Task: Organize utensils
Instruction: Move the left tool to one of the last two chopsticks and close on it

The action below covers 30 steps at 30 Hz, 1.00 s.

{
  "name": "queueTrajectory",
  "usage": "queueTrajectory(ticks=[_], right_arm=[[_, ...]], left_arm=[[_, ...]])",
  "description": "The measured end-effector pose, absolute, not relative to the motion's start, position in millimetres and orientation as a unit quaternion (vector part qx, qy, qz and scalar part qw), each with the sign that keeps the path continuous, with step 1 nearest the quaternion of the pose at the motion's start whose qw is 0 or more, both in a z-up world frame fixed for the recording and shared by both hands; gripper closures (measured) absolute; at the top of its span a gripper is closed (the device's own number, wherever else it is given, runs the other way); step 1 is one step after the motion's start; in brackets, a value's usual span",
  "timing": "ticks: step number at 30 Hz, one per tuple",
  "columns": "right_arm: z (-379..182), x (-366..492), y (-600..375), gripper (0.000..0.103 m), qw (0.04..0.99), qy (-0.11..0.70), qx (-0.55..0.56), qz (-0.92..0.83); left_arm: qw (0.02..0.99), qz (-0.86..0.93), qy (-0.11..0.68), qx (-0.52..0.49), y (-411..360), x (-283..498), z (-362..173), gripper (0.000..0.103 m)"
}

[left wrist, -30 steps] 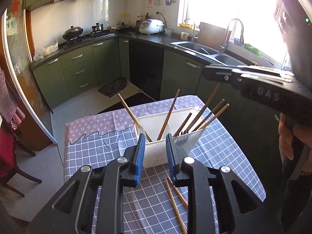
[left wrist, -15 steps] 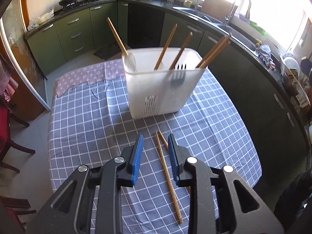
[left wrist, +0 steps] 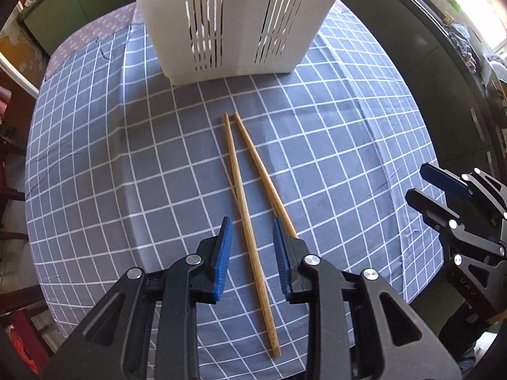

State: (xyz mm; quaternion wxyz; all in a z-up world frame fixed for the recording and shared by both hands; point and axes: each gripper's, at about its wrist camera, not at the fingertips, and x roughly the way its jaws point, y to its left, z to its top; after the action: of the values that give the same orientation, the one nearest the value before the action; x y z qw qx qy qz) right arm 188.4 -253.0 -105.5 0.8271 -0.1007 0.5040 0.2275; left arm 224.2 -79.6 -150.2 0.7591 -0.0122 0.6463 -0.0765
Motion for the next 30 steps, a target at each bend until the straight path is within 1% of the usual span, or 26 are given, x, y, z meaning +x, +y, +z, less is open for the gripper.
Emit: queueTrajectory(ticks=[4, 15, 17, 18, 19, 25, 30], right_arm=[[-107, 193, -253, 0.066, 0.827, 0.504, -0.099, 0.231], [-102, 193, -254, 0.065, 0.826, 0.502, -0.094, 0.237], [-103, 193, -253, 0.065, 0.826, 0.502, -0.093, 0.239], [-103, 193, -254, 0.064, 0.825, 0.503, -0.093, 0.239], [-104, 193, -253, 0.063, 0.825, 0.504, -0.093, 0.24], [-107, 192, -253, 0.063, 0.821, 0.509, -0.095, 0.242], [-105, 192, -253, 0.063, 0.822, 0.508, -0.097, 0.239]], left_arm=[[0.751, -0.062, 0.658, -0.017, -79, 233, -160, 0.078], [0.739, -0.038, 0.673, 0.015, -94, 251, -178, 0.078], [0.739, -0.034, 0.672, 0.021, -101, 254, -180, 0.082], [0.74, -0.032, 0.671, 0.026, -103, 254, -180, 0.09], [0.741, -0.032, 0.67, 0.028, -105, 255, -181, 0.095], [0.741, -0.038, 0.67, 0.023, -104, 258, -176, 0.096], [0.765, -0.051, 0.642, 0.02, -93, 251, -148, 0.097]])
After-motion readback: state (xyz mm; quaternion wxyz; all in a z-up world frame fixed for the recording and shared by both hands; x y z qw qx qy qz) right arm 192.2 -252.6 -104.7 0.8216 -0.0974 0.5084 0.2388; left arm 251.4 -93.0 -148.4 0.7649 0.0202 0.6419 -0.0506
